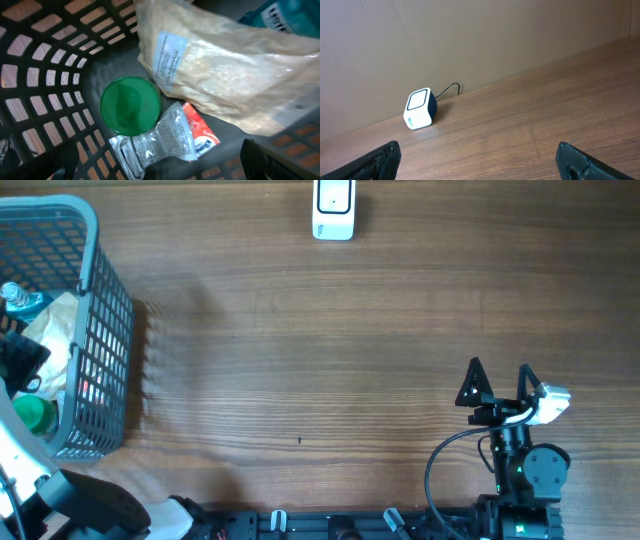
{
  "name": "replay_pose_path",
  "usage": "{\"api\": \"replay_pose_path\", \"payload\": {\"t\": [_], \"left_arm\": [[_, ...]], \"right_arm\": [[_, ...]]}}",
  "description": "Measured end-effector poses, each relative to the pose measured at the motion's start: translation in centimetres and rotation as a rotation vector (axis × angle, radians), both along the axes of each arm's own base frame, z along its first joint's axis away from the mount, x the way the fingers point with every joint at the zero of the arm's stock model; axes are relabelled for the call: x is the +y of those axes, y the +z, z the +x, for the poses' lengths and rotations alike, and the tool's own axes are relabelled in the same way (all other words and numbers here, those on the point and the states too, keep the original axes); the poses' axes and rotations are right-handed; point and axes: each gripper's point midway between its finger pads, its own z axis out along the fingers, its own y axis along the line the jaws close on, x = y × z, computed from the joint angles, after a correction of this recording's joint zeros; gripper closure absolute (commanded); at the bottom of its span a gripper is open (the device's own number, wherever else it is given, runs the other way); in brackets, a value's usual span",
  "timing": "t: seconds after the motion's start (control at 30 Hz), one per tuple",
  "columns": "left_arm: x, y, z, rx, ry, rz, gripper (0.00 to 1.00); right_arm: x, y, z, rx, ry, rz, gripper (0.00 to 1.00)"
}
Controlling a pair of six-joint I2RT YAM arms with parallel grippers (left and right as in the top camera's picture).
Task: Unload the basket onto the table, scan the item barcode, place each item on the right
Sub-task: 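Move the left gripper over the basket and lower toward the green jar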
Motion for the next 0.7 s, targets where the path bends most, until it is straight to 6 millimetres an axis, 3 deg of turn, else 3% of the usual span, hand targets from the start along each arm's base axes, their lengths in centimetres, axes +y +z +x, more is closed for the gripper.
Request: {"api": "replay_pose_path", "payload": {"t": [0.27,0.7], "left_arm": [[1.5,-2.9,-2.6,0.012,0.078,-0.023,0.0],[2.2,-6.3,-1.9,-0.029,0.076,0.006,0.0]], "right_arm": [[0.0,0.0,0.0,0.0,0.0,0.0,0.0],[0.0,0.0,0.0,0.0,0.0,0.0,0.0]]}}
